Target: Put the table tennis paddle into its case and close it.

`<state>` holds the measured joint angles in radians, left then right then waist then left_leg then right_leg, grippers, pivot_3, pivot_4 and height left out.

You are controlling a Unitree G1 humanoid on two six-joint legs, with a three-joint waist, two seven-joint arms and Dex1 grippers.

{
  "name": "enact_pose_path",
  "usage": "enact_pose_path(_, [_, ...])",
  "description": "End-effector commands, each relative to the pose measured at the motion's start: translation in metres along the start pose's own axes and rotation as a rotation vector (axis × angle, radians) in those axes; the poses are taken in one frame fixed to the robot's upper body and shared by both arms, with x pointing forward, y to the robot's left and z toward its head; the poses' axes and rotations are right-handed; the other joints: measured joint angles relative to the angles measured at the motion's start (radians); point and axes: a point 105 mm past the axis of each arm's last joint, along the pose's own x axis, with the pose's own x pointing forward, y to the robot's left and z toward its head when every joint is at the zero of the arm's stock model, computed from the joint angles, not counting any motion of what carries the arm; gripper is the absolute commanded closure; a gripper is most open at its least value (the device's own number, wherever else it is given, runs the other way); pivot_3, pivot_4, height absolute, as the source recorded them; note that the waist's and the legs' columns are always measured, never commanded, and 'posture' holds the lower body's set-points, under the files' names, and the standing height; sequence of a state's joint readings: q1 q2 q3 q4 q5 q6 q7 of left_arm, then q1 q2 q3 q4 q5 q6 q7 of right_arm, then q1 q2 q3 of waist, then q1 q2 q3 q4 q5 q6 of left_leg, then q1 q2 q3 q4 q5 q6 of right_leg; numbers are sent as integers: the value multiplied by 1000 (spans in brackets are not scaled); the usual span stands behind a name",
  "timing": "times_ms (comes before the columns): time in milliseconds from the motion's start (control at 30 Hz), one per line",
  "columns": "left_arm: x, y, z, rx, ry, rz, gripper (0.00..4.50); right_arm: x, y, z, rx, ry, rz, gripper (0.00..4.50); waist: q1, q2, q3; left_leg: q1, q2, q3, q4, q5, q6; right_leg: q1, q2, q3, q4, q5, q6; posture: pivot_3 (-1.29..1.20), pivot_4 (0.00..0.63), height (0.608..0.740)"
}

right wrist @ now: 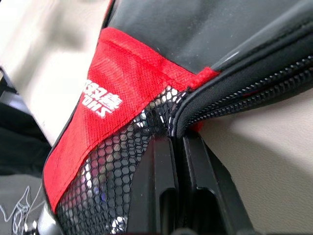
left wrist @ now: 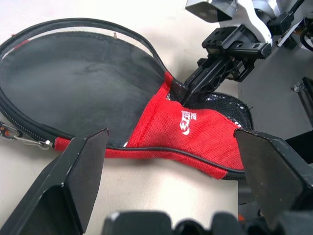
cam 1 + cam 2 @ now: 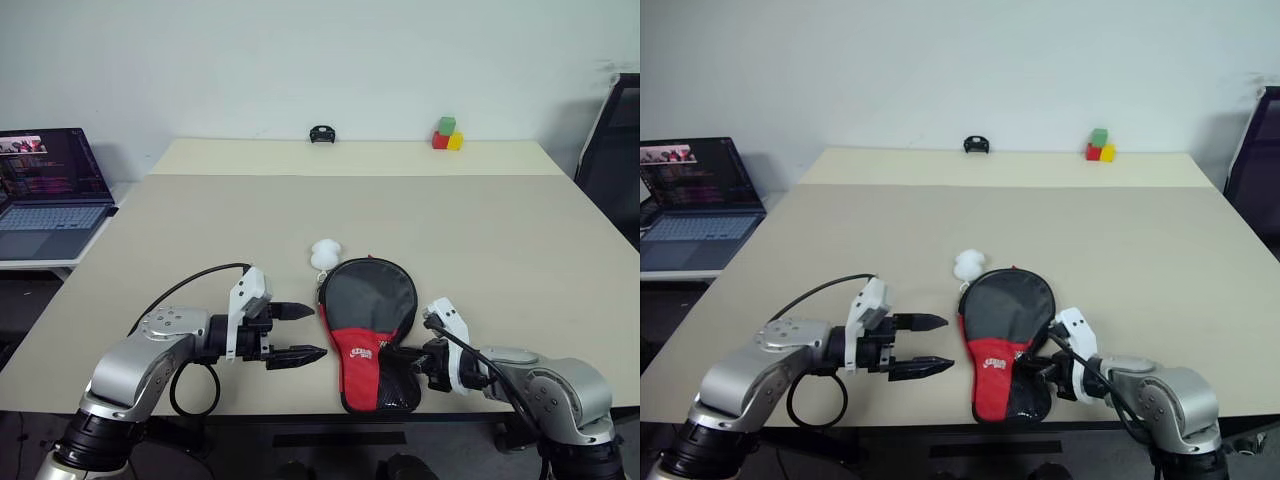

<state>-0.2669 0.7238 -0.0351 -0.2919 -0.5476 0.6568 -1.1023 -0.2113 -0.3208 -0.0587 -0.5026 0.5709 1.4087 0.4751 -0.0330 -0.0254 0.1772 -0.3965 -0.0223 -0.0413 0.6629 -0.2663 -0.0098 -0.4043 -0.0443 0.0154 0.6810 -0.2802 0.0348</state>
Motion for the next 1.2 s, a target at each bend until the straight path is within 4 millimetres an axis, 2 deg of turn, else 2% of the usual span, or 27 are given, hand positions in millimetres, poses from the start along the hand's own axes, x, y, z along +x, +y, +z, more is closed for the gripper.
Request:
enact_pose_path(33, [-2,-2,8,52,-10,-4,0,-6,-19,-8,40,-1,-139,3378,0,0,-1,1,0,0,0,0,0,0,0,0,0,0,0,0,150,740])
enact_pose_path(133, [-2,-2,7,51,-12,3,0,-17,-29,-9,36,-20,-215,2451,3,-1,-3,3,0,0,0,0,0,4,0,-1,0,0,0,0,150,740])
enact_pose_path(233, [-2,-3,5,49,-13,6,0,-28,-34,-9,38,-42,-251,1473,9,-2,-3,15,-1,-2,0,0,0,17,-1,-2,-3,0,0,0,150,740])
enact_pose_path(333, [-1,-2,3,48,-15,7,0,-48,-41,-5,26,-72,-280,536,22,-2,-3,16,-1,-3,0,0,0,19,-1,-3,-5,0,1,0,150,740])
enact_pose_path(400, [0,-2,3,49,-17,6,0,-57,-39,1,-10,-92,-250,47,34,-2,-3,15,-2,-3,1,0,0,19,-2,-3,-6,0,2,0,150,740])
enact_pose_path(567, [1,1,3,56,-22,4,0,-65,-27,23,-86,-161,-163,47,27,-1,-2,14,-1,-3,-1,0,0,18,-1,-3,-7,0,1,0,150,740])
enact_pose_path(767, [0,6,6,68,-34,26,0,-61,11,60,-244,-294,31,47,10,0,-1,13,0,-3,-3,0,0,16,0,-3,-6,-1,0,0,150,740])
enact_pose_path(833, [0,8,7,70,-43,43,0,-58,17,68,-285,-306,63,47,8,0,-1,13,0,-3,-3,0,0,16,0,-3,-6,-1,0,0,150,740])
enact_pose_path(967, [-1,19,13,67,-82,122,0,-44,18,85,-367,-315,78,47,7,-1,-1,13,0,-3,-3,0,0,16,-1,-4,-6,-1,0,0,150,740])
enact_pose_path(1067, [-2,30,18,71,-108,192,0,-32,19,91,-411,-302,100,47,7,-1,-1,13,0,-4,-3,0,0,16,-1,-4,-6,-1,0,0,150,740])
enact_pose_path(1200, [-9,58,21,73,-119,375,0,2,18,91,-448,-249,138,47,6,-2,0,13,0,-4,-2,0,0,16,-1,-4,-6,0,0,0,150,740])
